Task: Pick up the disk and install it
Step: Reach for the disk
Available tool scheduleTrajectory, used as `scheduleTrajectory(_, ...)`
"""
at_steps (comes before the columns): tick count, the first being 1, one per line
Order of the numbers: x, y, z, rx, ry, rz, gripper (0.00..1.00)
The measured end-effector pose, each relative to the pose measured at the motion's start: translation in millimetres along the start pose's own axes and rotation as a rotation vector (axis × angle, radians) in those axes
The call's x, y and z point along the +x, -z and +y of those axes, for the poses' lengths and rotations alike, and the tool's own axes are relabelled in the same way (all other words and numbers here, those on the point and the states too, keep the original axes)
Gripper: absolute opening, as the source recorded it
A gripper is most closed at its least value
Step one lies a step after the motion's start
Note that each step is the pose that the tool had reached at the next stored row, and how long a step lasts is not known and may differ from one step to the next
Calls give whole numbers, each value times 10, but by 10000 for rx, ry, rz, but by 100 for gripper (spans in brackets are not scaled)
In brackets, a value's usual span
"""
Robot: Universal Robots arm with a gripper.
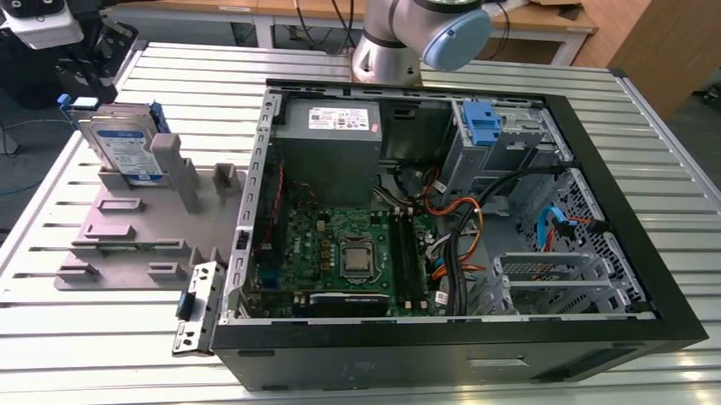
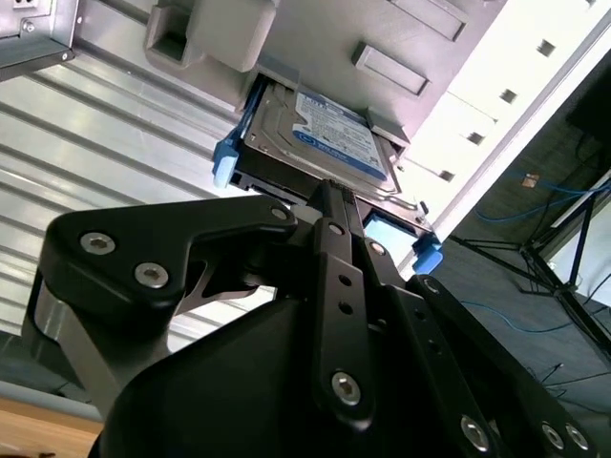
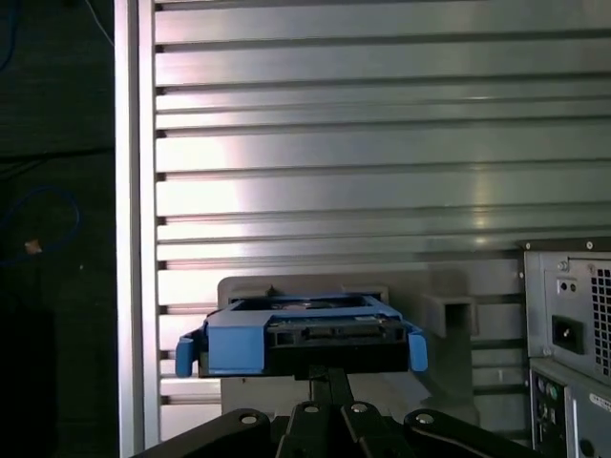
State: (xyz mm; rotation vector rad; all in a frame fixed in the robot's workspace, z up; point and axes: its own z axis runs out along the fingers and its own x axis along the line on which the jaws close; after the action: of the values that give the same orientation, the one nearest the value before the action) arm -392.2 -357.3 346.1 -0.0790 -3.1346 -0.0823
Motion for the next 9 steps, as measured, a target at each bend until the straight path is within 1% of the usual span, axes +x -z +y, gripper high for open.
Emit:
scheduleTrajectory(5,37,-47,2,1,139,8,11)
scheduleTrajectory(9,59,-70,7,2,199,13,11)
